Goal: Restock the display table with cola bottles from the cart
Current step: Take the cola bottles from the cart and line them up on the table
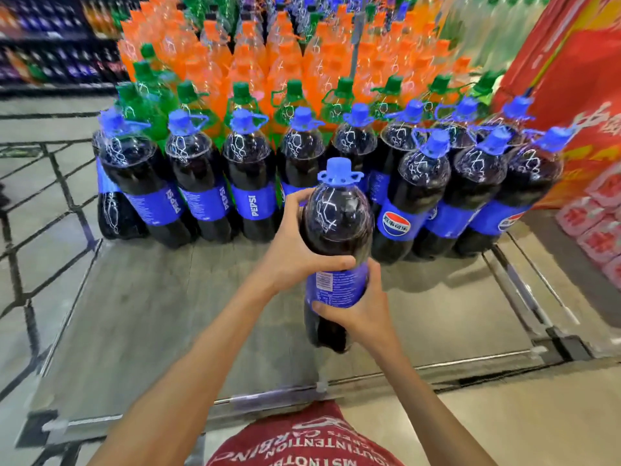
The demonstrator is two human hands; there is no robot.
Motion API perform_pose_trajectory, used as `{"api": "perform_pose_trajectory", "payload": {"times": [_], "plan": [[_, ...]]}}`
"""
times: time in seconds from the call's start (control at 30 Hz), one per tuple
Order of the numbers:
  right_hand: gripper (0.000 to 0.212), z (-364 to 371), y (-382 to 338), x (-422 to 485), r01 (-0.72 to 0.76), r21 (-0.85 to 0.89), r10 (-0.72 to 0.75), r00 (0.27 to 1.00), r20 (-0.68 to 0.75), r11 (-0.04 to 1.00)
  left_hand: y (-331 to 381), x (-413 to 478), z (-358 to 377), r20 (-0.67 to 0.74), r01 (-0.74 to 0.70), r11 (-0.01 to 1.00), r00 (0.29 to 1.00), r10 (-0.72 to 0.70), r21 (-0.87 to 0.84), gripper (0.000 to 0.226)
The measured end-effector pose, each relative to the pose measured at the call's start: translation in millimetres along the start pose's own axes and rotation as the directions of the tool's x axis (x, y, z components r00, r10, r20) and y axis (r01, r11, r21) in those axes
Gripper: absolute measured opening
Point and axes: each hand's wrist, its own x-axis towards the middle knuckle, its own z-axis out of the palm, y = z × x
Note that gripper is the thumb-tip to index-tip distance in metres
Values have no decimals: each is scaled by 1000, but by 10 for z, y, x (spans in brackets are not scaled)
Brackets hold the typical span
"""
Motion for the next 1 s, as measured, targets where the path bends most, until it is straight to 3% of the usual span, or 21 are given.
{"api": "perform_pose_trajectory", "payload": {"times": [0.57, 0.77, 1.0], "plan": [[106, -259, 464, 1172, 15, -23, -13, 999, 48, 1000, -338, 883, 328, 27, -49, 985, 999, 45, 163, 113], [95, -222, 535, 1349, -8, -45, 8, 1000, -10, 999, -363, 1064, 354, 66, -94, 974, 994, 82, 207, 115], [109, -67, 564, 1223, -67, -216, 25, 982, -188, 974, -408, 1069, 293, 67, -163, 936, 987, 149, 311, 118]]}}
